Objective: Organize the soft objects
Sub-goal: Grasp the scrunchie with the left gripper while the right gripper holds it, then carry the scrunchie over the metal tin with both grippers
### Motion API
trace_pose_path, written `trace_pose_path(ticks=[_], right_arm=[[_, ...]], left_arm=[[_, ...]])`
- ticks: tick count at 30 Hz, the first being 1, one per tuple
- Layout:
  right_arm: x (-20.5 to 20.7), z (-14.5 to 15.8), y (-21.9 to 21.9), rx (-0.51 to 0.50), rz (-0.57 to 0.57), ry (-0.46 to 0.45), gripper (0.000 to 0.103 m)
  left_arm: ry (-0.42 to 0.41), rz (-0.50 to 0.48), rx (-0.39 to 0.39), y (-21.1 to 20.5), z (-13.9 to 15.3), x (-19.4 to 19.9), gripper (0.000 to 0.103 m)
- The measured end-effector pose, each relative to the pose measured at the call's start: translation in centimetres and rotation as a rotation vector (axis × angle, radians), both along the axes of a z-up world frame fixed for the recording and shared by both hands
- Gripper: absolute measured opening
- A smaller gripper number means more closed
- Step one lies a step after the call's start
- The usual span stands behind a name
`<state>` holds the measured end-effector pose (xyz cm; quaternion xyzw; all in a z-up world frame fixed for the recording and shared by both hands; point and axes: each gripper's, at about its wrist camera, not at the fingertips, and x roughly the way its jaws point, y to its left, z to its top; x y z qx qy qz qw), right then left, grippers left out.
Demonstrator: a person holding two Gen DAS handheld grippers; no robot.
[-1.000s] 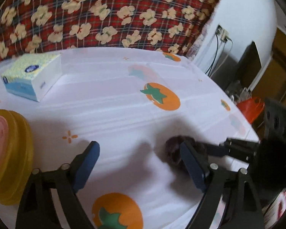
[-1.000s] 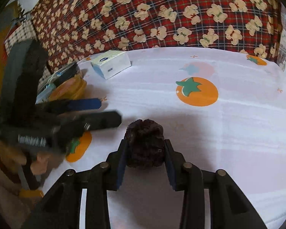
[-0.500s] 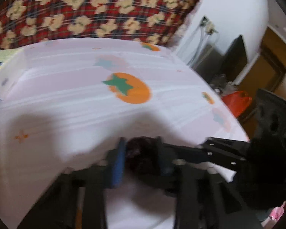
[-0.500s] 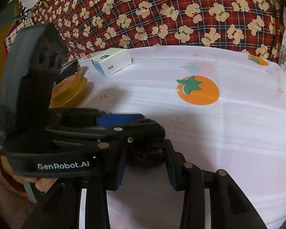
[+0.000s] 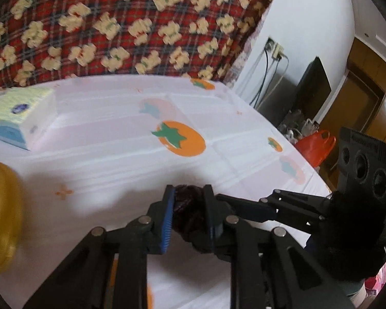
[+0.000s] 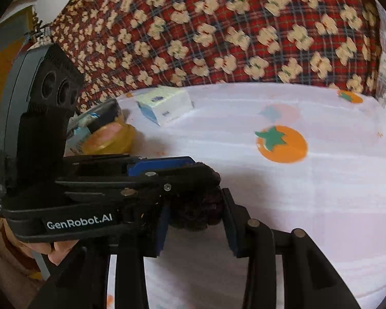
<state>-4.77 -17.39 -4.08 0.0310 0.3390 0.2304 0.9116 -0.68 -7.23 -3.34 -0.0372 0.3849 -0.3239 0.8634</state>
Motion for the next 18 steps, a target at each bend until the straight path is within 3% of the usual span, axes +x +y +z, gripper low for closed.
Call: trace_pose_path(ticks=[9, 18], right_arm=[[0.9, 4.4, 7.9, -0.014, 0.106, -0.095, 0.04], [3.6, 7.5, 21.3, 0.018, 0.271, -0.187, 0.04]], left_arm=[[-0.118, 0.111, -0.029, 7.4, 4.0, -0.9, 0.02], [-0.238, 0.327, -0.009, 19.7, 7.6, -0.9, 0.02]])
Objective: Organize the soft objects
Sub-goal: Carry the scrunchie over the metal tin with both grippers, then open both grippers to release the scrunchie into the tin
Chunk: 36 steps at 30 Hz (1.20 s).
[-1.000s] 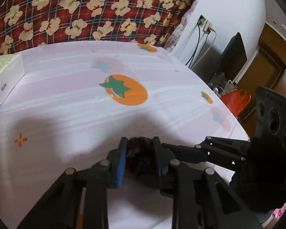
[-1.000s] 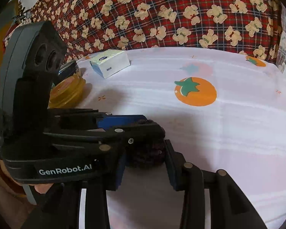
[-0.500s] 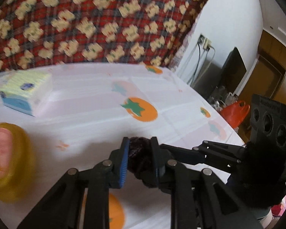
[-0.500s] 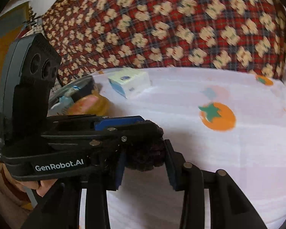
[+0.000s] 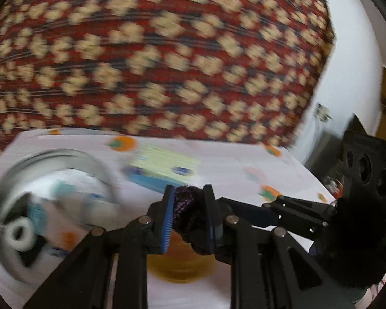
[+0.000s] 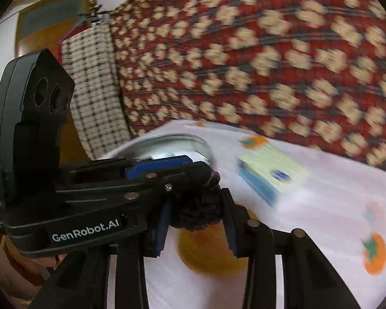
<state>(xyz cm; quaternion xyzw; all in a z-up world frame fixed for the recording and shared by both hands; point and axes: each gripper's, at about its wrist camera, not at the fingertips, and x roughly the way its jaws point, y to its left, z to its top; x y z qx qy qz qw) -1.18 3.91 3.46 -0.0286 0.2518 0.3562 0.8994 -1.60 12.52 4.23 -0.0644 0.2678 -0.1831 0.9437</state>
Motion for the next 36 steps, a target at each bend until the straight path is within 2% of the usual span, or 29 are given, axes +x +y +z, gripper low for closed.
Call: trace_pose_path(ticks=[6, 12, 13, 15, 16, 17, 18, 19, 23, 25, 27, 30, 36], right_arm=[[3.0, -1.0, 9.7, 0.01, 0.07, -0.006, 0.04], [5.9, -3.7, 15.1, 0.023, 0.077, 0.049, 0.04], [6.2, -4.2, 15.7, 0.022, 0.076, 0.049, 0.04], [6.6, -4.8, 16.5, 0.011, 0.066, 0.036, 0.043], [6.7, -5.0, 16.7, 0.002, 0.058, 0.03, 0.05], [6.9, -5.3, 16.8, -0.011, 0.037, 0.029, 0.063], [6.8, -5.7, 16.5, -0.02, 0.015, 0.025, 0.069], [6.6, -5.7, 16.1, -0.02, 0.0, 0.011, 0.077], [6.3, -5.4, 14.7, -0.006, -0.077, -0.026, 0.078], [6.4, -5.5, 13.9, 0.011, -0.12, -0.02, 0.078], [6.5, -5.5, 13.4, 0.029, -0.154, -0.015, 0.078], [6.6, -5.6, 13.0, 0.045, -0.181, -0.015, 0.079], [6.1, -5.5, 12.8, 0.032, -0.236, -0.055, 0.083]], left_arm=[[-0.009, 0.163, 0.008, 9.5, 0.5, 1.3, 0.02], [0.049, 0.259, 0.038, 15.7, -1.6, 4.1, 0.022], [0.059, 0.267, 0.045, 16.5, -2.1, 4.5, 0.026], [0.076, 0.282, 0.065, 17.6, -2.9, 5.6, 0.028], [0.079, 0.288, 0.074, 17.9, -3.2, 5.8, 0.042], [0.079, 0.296, 0.084, 18.2, -3.5, 6.2, 0.054], [0.085, 0.306, 0.095, 18.6, -3.8, 6.4, 0.076], [0.091, 0.323, 0.103, 19.0, -4.0, 6.6, 0.086], [0.043, 0.418, 0.123, 20.0, -4.0, 5.8, 0.089], [0.023, 0.451, 0.157, 20.1, -3.9, 5.3, 0.097], [0.003, 0.499, 0.19, 20.1, -3.7, 4.7, 0.101], [-0.021, 0.563, 0.202, 20.1, -3.6, 3.6, 0.102], [-0.078, 0.631, 0.199, 19.8, -3.7, 1.1, 0.102]])
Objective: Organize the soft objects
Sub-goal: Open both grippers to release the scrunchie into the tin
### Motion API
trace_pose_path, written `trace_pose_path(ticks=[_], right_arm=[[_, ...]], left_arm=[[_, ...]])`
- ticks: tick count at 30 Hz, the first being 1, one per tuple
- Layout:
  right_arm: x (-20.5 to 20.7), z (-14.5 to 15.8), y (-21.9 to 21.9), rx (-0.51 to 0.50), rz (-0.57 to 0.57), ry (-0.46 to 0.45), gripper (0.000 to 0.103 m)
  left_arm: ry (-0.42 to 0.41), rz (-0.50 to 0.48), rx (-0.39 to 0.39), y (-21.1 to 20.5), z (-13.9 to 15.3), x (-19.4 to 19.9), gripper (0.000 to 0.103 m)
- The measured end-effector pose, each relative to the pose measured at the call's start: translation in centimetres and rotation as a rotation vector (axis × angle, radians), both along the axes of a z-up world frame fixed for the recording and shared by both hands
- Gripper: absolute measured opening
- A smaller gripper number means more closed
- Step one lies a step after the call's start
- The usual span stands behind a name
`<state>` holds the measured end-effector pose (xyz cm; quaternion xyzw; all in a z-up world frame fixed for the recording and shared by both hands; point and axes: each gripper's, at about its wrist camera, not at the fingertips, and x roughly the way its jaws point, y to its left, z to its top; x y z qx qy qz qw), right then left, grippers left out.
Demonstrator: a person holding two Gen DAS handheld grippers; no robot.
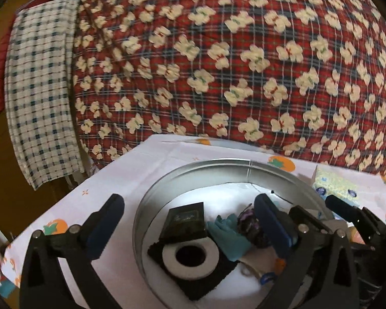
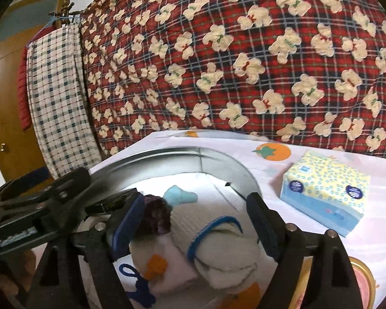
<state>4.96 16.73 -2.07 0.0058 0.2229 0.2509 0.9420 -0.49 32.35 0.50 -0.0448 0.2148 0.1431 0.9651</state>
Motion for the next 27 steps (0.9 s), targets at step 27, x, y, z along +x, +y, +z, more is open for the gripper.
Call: trace_pose_path(ticks=[27], right_arm=[[-2.3, 1.0, -1.4, 0.008, -0.135, -0.145, 0.085]], left_arm=[[-0.079, 0.145, 0.05, -1.2, -2.0, -2.5, 0.103]])
